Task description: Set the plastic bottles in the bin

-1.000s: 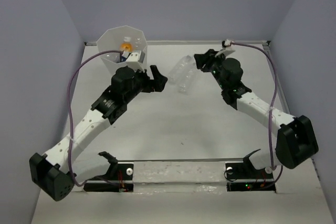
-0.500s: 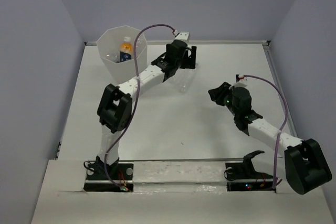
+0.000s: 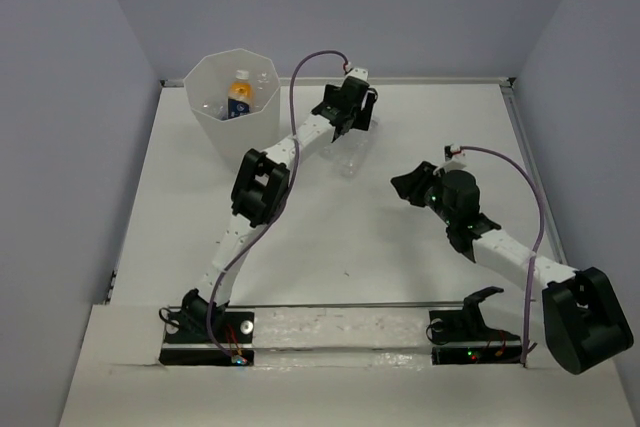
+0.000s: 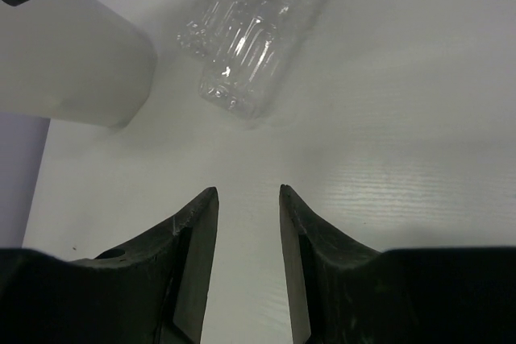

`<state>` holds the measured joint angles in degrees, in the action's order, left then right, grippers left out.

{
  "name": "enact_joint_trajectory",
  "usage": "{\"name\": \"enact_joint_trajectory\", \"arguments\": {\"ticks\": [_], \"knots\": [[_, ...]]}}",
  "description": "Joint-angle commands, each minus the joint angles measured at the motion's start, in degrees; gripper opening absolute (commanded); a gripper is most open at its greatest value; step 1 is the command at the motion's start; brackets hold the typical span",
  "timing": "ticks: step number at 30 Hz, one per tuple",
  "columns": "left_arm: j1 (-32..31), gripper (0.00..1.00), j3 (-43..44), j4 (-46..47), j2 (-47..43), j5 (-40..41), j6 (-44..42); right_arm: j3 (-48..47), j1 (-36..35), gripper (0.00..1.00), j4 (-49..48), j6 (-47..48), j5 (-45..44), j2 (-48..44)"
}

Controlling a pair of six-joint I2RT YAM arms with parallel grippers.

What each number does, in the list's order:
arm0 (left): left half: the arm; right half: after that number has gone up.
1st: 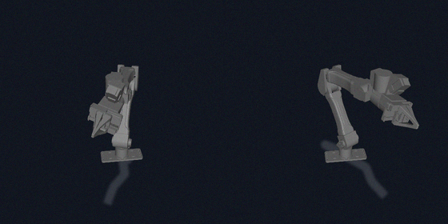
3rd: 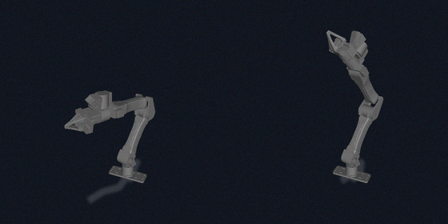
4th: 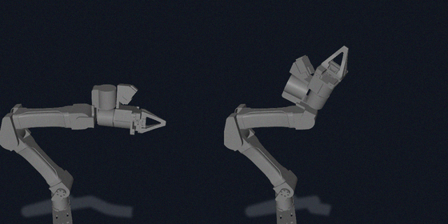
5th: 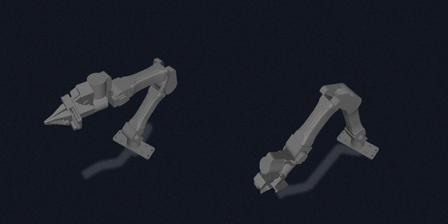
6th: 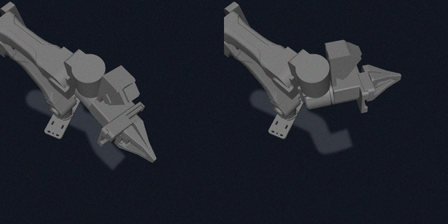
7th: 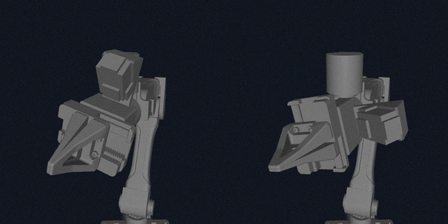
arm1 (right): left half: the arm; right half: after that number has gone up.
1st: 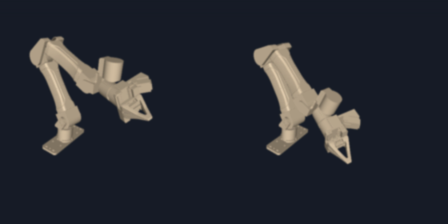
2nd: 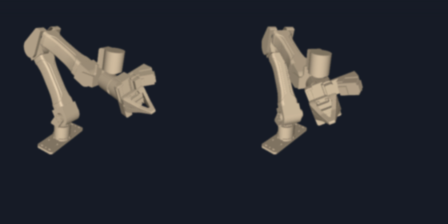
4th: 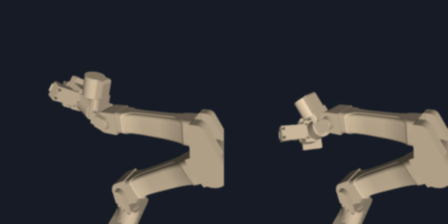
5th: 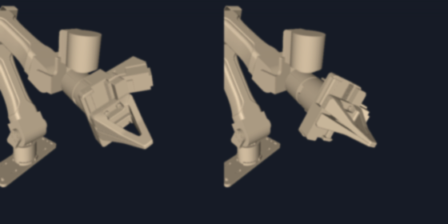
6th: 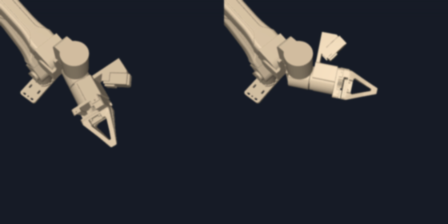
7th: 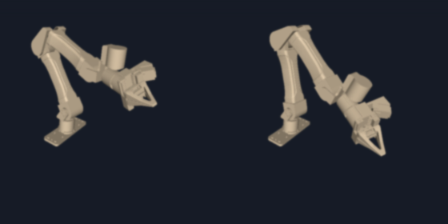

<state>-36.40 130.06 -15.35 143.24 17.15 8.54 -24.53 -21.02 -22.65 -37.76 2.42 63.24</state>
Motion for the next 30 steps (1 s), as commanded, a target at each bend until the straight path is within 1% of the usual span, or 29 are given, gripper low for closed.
{"name": "enact_joint_trajectory", "arguments": {"ticks": [1,2,3,7,8,9,10,11,12,13,15,16,17,18,19,20,22,23,25,26,30], "knots": [[0.9,0.93,2.6,-1.6,1.6,-0.4,-2.5,-0.1,0.3,0.45,-3.9,0.6,1.6,1.9],[1.0,0.93,2.5,-1.6,2.1,-0.2,-2.5,-0.3,0.3,0.47,-3.9,0.6,1.6,2.2],[1.2,0.93,2.5,-1.4,3.0,-0.2,-2.3,-0.9,0.3,0.53,-3.9,0.7,1.8,2.7],[1.9,0.9,2.5,-0.1,4.4,-1.1,-1.1,-2.8,0.3,0.64,-4.2,0.7,3.3,5.4],[2.2,0.87,2.5,0.2,4.6,-1.5,-0.8,-3.3,0.3,0.66,-4.1,0.7,3.5,7.0],[2.4,0.84,2.4,0.7,4.8,-2.5,-0.5,-4.0,0.3,0.71,-4.1,0.8,3.4,7.8],[2.6,0.74,2.1,0.9,4.8,-2.9,-0.3,-5.9,0.3,0.73,-3.8,0.9,3.0,8.9],[3.0,0.7,1.9,1.1,4.6,-3.7,-0.1,-7.0,0.3,0.75,-3.5,1.4,2.8,11.4],[3.3,0.66,1.3,1.6,4.0,-4.0,0.3,-8.3,0.3,0.8,-2.4,1.7,2.7,12.9],[3.4,0.57,-0.3,2.1,3.4,-4.5,0.5,-11.4,0.8,0.82,-1.9,2.1,2.7,14.3],[3.8,0.54,-3.4,4.2,0.0,-5.8,1.0,-14.6,1.7,0.86,-0.6,2.8,2.2,18.6],[3.8,0.5,-7.5,5.3,-1.4,-6.3,1.5,-17.2,2.2,0.87,0.2,3.0,1.6,19.8],[3.9,0.5,-9.5,7.5,-4.6,-7.7,1.8,-18.7,3.5,0.9,0.9,3.1,1.0,22.0],[3.9,0.48,-11.6,7.5,-4.6,-8.5,2.3,-20.3,4.3,0.9,1.6,3.3,0.6,22.0],[3.8,0.47,-15.3,9.6,-7.9,-9.5,3.3,-22.0,5.1,0.92,4.4,3.5,0.2,24.5],[3.8,0.47,-17.0,11.6,-11.0,-11.4,3.9,-26.0,6.4,0.93,6.6,4.4,-0.4,25.8],[3.7,0.47,-20.0,13.2,-14.1,-13.6,5.0,-29.3,6.9,0.94,12.2,6.0,-2.1,28.8],[3.8,0.47,-22.4,14.7,-16.8,-16.2,6.0,-31.8,7.0,0.94,14.1,7.5,-5.7,29.7],[3.6,0.46,-25.5,16.8,-19.4,-19.1,7.1,-33.1,7.0,0.95,18.1,8.7,-9.5,31.4],[3.5,0.45,-26.4,18.8,-22.0,-21.0,8.0,-33.1,7.0,0.95,19.0,9.9,-10.2,31.8],[2.7,0.44,-27.9,20.9,-27.1,-24.7,8.8,-35.8,7.0,0.95,23.3,11.0,-13.3,34.6]]}}
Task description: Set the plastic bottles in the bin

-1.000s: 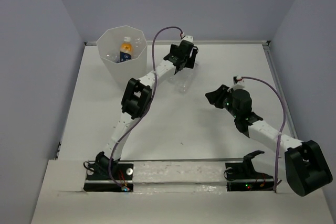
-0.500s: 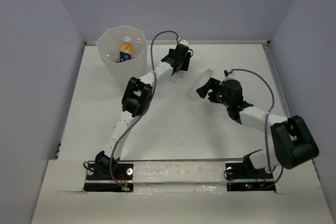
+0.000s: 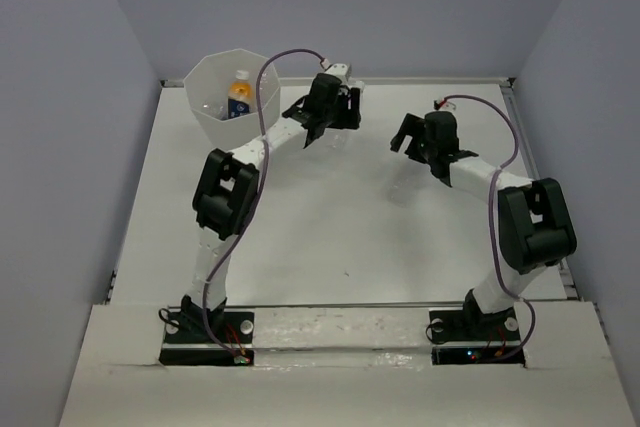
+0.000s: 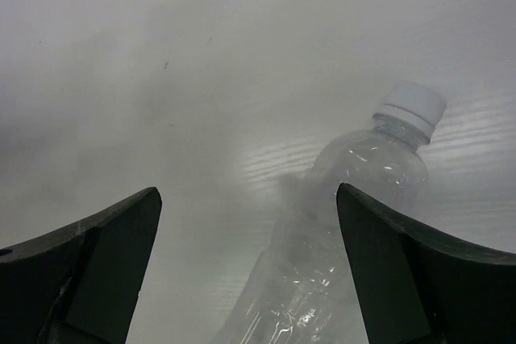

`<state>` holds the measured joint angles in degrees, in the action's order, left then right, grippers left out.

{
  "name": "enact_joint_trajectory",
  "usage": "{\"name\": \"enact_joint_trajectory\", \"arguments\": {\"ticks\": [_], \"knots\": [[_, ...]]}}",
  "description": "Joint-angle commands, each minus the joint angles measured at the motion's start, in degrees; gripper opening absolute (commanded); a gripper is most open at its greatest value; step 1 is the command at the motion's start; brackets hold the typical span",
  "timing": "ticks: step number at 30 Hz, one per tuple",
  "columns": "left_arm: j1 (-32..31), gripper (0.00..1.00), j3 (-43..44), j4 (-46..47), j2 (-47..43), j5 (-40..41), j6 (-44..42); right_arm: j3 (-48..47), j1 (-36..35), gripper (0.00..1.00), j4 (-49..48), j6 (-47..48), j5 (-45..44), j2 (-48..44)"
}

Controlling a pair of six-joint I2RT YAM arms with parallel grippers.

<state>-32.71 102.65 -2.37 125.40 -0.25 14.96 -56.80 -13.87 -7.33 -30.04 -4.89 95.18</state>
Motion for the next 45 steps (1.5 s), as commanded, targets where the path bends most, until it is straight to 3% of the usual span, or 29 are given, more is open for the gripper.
{"name": "enact_joint_trajectory", "arguments": {"ticks": [1,6,11,15,20,24,29,33,40,45], "knots": [[-1.2,0.44,0.2,8.0,-10.2,-8.0,2.6,-4.1,-0.2,0.95,10.0,3.5,-6.7,3.1],[-2.0,0.44,2.0,10.1,-19.0,-9.9,2.7,-3.1,-0.2,0.94,11.4,4.1,-9.2,1.3],[-1.2,0.45,3.1,10.2,-27.1,-3.4,-0.2,-1.0,-0.2,0.95,11.4,6.5,-10.4,-6.0],[2.6,0.45,2.0,8.9,-33.3,1.8,0.7,3.3,0.3,0.97,13.7,5.9,-14.3,-13.4],[10.8,0.45,-1.4,8.6,-38.1,1.8,4.6,10.1,0.9,1.0,15.6,1.8,-15.8,-18.2],[14.0,0.45,-3.4,6.9,-41.8,6.6,2.5,13.5,0.9,1.0,15.3,-1.5,-11.5,-18.5],[17.6,0.45,-11.8,11.8,-47.5,9.3,-0.5,13.3,1.4,1.0,11.1,-2.3,-9.1,-14.1],[18.8,0.45,-17.5,15.3,-50.1,10.6,-2.5,10.8,2.0,1.0,7.2,-2.5,-5.1,-11.7],[21.4,0.45,-15.6,14.3,-48.7,12.6,-4.2,10.3,2.0,1.0,5.1,-2.2,0.3,-13.5],[22.7,0.45,-14.9,16.3,-45.9,13.2,-4.1,11.3,2.0,1.0,2.2,-8.4,-0.1,-14.7]]}}
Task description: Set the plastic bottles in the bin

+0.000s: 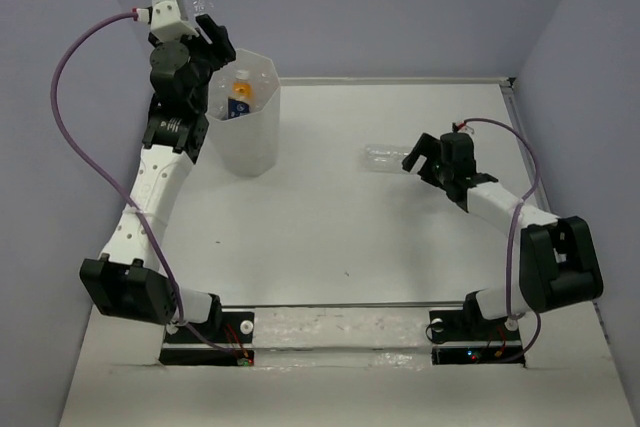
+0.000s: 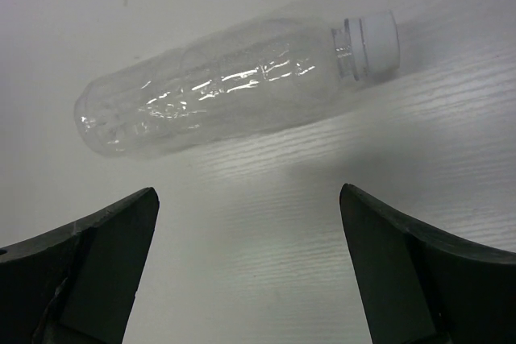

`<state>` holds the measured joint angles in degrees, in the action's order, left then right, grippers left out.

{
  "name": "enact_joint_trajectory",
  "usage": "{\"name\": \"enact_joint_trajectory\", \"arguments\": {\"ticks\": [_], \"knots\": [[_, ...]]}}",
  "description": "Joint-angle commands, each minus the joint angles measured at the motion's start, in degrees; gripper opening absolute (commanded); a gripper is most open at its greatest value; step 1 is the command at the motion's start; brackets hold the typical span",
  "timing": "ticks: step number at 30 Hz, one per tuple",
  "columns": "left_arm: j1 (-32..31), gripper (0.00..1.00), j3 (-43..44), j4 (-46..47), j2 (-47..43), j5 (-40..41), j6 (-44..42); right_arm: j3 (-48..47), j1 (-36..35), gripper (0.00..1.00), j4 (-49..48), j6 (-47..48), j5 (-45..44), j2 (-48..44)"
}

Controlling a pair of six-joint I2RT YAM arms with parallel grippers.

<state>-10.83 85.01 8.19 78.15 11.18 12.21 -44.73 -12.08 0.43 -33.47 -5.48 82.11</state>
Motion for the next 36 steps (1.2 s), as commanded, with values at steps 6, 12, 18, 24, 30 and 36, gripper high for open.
{"name": "enact_joint_trajectory", "arguments": {"ticks": [6,12,18,24,30,36], "knots": [[1.8,0.45,-0.2,10.8,3.0,3.1,-2.8,-6.2,1.3,1.0,-5.6,-9.8,-5.0,6.0],[2.3,0.46,-2.2,14.7,4.4,3.6,-4.6,-10.9,3.3,1.0,-5.6,-9.5,-1.7,11.5],[2.3,0.46,-4.1,17.2,6.1,4.7,-6.9,-4.0,3.3,0.99,-4.6,-0.5,10.3,5.5],[2.3,0.46,-6.8,20.2,8.0,4.6,-6.1,-4.0,3.3,0.97,1.8,11.0,16.7,-4.4],[2.3,0.5,-10.5,24.0,8.8,5.8,-6.6,-18.9,3.3,0.98,2.3,30.3,15.8,4.3],[2.3,0.88,-14.8,27.2,9.2,6.6,-7.0,-39.6,3.3,1.0,13.4,51.0,21.0,22.6]]}}
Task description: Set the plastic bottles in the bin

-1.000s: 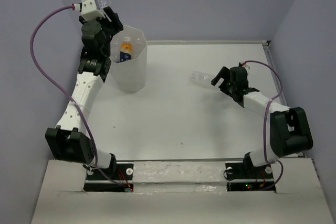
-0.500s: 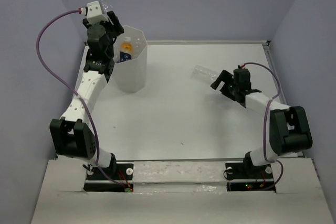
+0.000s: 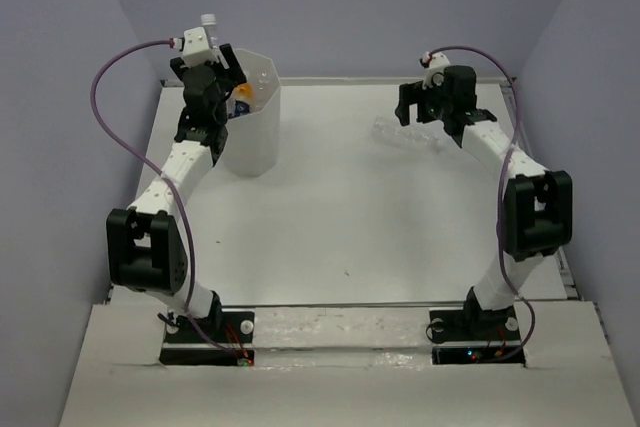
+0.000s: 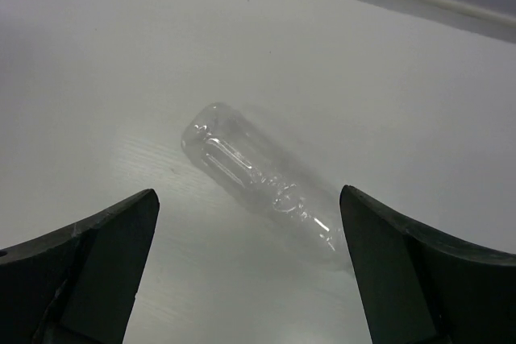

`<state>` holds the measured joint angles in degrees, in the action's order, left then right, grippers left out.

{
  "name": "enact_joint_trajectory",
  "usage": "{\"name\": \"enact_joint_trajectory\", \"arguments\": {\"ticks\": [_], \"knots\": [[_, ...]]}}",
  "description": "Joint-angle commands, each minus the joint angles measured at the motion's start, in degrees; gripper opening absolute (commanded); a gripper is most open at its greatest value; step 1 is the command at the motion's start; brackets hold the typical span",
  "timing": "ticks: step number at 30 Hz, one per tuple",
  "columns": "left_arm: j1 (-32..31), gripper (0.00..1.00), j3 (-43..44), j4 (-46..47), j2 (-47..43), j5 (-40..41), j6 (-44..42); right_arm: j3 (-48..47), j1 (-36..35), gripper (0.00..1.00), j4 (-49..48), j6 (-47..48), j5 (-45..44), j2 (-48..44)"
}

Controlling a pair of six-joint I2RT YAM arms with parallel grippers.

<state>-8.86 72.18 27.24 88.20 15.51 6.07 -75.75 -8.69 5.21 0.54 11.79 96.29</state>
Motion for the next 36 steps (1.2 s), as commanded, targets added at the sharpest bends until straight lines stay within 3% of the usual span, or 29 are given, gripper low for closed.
{"name": "enact_joint_trajectory", "arguments": {"ticks": [1,8,13,23,27,32,36], "knots": [[0.3,0.97,-2.2,8.1,-0.8,2.5,-0.8,-10.8,-0.1,1.0,9.5,20.8,3.7,10.2],[0.2,0.99,-3.6,7.7,-3.8,2.9,0.3,-31.9,-0.1,1.0,23.4,29.4,12.3,26.6],[0.3,0.99,-3.7,4.8,-9.5,2.1,2.1,-45.5,-0.1,1.0,29.2,31.1,12.0,38.0],[0.2,0.99,-4.1,-4.6,-20.5,-5.7,10.2,-47.8,-1.2,0.97,30.4,29.5,15.0,41.7],[0.3,0.99,-6.9,-11.0,-27.9,-11.4,14.1,-45.5,-1.2,0.77,30.5,28.8,14.7,42.3],[0.2,0.99,-14.2,-16.5,-36.3,-15.5,17.0,-39.2,-2.4,0.68,30.4,28.3,18.3,39.0],[0.2,0.99,-21.5,-22.1,-44.1,-23.2,16.6,-35.4,-2.9,0.49,30.3,25.4,21.9,35.4]]}}
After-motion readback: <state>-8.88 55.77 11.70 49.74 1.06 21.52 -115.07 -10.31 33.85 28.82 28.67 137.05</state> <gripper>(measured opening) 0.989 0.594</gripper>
